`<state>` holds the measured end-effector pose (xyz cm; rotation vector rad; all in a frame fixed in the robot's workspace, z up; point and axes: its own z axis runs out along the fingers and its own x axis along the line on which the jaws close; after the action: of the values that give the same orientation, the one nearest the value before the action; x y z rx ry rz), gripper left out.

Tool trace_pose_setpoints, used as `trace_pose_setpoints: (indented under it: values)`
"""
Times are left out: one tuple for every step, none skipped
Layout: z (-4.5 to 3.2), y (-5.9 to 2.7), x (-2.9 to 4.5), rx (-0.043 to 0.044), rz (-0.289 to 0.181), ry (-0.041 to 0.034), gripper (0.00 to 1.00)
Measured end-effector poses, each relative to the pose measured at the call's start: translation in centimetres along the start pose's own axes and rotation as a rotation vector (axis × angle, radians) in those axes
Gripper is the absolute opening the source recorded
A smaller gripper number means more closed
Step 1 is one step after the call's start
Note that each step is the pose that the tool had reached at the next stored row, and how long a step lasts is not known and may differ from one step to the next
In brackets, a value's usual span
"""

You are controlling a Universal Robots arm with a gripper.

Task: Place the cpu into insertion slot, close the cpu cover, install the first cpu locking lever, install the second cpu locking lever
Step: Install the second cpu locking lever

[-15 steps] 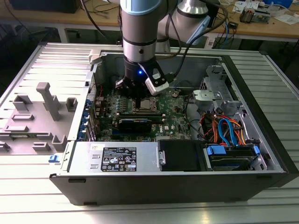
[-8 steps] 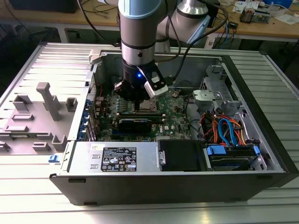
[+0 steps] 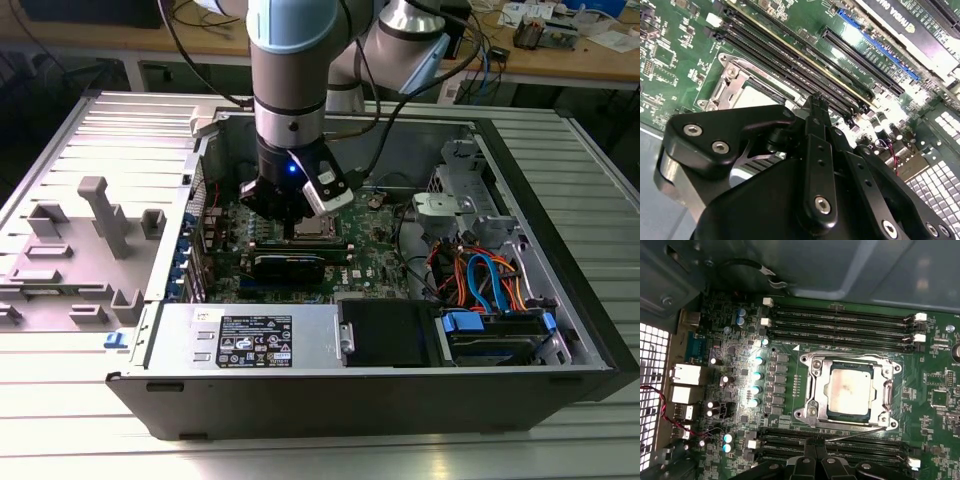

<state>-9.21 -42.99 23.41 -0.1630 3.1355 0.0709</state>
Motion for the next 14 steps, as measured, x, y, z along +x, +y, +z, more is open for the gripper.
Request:
trace_pose_setpoints:
  values:
    - [0.19, 0.0, 0.04, -0.0006, -0.002, -0.0001, 0.11]
    - [0.45, -0.01, 0.11, -0.0014, -0.004, 0.0, 0.11]
    - [0.6, -0.01, 0.16, -0.0019, -0.006, 0.0, 0.11]
    - [0.69, -0.01, 0.21, -0.003, -0.008, -0.0001, 0.11]
    - [0.76, 0.01, 0.36, -0.0076, -0.018, 0.0005, 0.11]
    - [0.85, 0.01, 0.4, -0.0116, -0.029, 0.0009, 0.11]
    - [0.97, 0.03, 0.42, -0.0149, -0.04, 0.0012, 0.11]
    - [1.09, 0.06, 0.41, -0.0164, -0.046, 0.0014, 0.11]
    - [1.14, 0.06, 0.41, -0.0167, -0.048, 0.0014, 0.11]
    - [1.18, 0.06, 0.41, -0.0167, -0.048, 0.0014, 0.11]
    - [1.21, 0.06, 0.41, -0.0167, -0.048, 0.0016, 0.11]
    - [1.23, 0.06, 0.41, -0.0167, -0.048, 0.0016, 0.11]
    - [1.26, 0.06, 0.41, -0.0168, -0.048, 0.0017, 0.11]
    - [1.29, 0.06, 0.41, -0.0168, -0.048, 0.0018, 0.11]
